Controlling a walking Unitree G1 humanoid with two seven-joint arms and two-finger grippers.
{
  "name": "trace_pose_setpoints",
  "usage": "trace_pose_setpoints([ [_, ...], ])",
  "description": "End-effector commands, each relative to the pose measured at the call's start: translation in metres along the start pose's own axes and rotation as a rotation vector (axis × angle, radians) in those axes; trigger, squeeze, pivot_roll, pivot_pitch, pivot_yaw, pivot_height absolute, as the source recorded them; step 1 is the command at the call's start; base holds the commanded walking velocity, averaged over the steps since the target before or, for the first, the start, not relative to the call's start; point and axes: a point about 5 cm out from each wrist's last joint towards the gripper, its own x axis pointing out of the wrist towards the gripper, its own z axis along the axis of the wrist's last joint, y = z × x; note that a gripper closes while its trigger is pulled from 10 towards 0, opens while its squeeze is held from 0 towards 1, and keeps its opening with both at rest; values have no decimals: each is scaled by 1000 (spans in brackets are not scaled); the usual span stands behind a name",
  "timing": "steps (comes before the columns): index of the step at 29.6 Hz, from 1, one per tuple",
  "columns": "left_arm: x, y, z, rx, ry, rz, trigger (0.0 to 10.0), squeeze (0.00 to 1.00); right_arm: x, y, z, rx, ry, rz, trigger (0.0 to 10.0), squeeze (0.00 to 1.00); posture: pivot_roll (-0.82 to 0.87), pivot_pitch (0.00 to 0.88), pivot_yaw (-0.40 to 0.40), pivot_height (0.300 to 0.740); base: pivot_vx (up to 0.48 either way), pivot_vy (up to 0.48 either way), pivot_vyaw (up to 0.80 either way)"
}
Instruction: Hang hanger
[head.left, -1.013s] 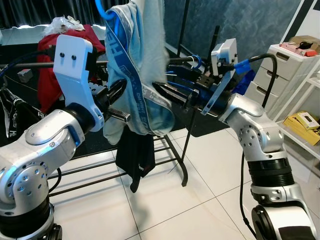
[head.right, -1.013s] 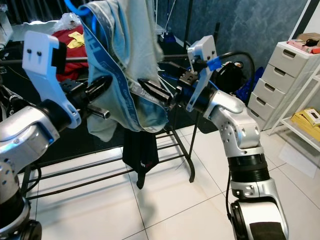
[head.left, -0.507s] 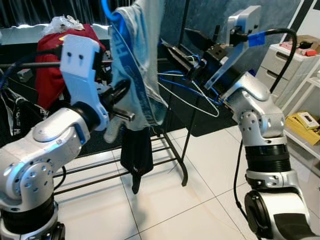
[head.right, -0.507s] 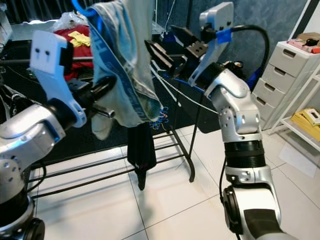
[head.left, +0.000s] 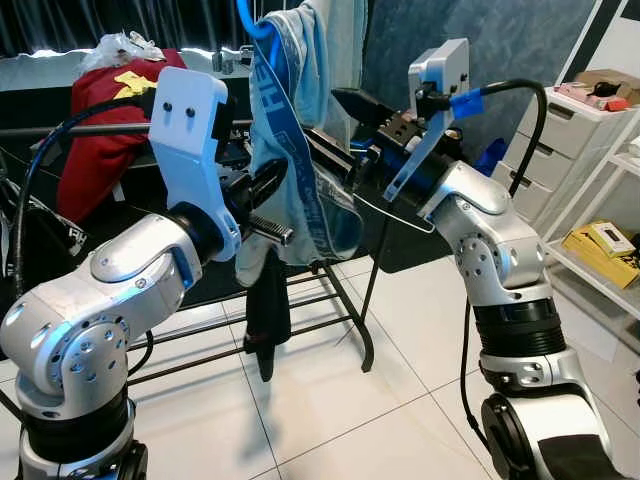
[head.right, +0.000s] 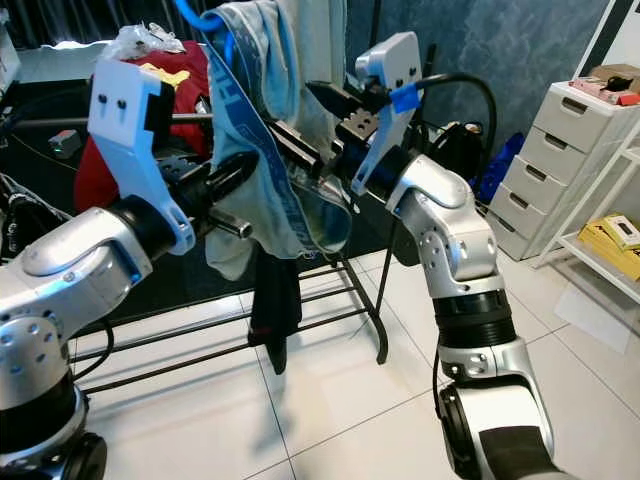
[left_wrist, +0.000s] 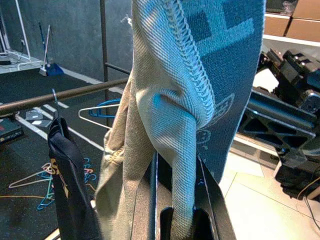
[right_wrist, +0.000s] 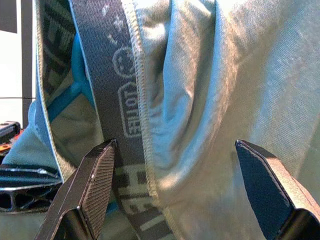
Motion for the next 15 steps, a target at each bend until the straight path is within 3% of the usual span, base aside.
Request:
trace_pose_setpoints([
  [1, 2, -7, 5, 5, -30, -33, 10000, 0, 1, 4, 0, -5, 3, 21, 10000, 0, -6, 0, -92, 740, 0, 0, 0],
  [15, 2, -19, 5, -5, -33, -95, 10000, 0, -2, 16, -3, 29, 34, 125, 10000, 0, -6, 0, -93, 740, 0, 0, 0],
])
